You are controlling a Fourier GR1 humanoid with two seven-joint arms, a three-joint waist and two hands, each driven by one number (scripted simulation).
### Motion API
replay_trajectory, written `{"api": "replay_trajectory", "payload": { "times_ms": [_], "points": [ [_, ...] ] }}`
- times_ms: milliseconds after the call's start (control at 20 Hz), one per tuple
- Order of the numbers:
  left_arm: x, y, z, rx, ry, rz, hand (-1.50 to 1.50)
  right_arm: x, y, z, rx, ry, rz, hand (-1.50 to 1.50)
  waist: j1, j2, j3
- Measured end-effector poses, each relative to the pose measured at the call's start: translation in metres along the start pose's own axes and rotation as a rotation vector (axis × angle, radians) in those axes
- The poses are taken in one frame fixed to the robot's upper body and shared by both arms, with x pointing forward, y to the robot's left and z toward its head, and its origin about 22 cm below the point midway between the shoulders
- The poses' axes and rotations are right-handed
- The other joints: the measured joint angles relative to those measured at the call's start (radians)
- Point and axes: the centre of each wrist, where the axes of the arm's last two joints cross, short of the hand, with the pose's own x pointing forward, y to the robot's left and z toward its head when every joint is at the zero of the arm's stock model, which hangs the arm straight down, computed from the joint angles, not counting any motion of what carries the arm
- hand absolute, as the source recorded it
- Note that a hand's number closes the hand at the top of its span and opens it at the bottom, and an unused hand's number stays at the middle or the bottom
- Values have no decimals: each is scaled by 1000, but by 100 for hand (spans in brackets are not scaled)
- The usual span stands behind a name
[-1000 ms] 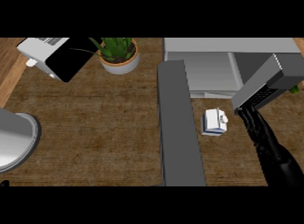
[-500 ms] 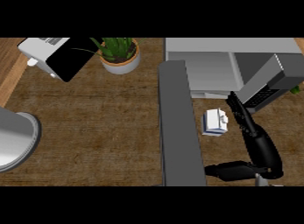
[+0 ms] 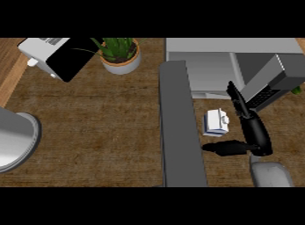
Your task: Pick up the milk, place it into the microwave and close the microwave
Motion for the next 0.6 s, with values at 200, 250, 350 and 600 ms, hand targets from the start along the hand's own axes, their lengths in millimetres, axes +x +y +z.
{"api": "replay_trajectory", "payload": {
  "times_ms": [200, 250, 350, 600],
  "points": [
    [1, 3, 4, 0, -8, 1, -150, -28, -3, 5, -6, 22, 18, -150, 1, 1, 0],
    [2, 7, 7, -5, -9, 3, -150, -34, 0, 5, -7, 24, 21, -150, 2, 1, 0],
    [5, 7, 7, -6, -5, 7, -150, -39, -7, 0, 2, 26, 17, -150, 1, 1, 0],
    [3, 8, 11, -1, -7, 7, -150, -59, -4, 0, 59, 40, -4, -150, 2, 1, 0]
  ]
}}
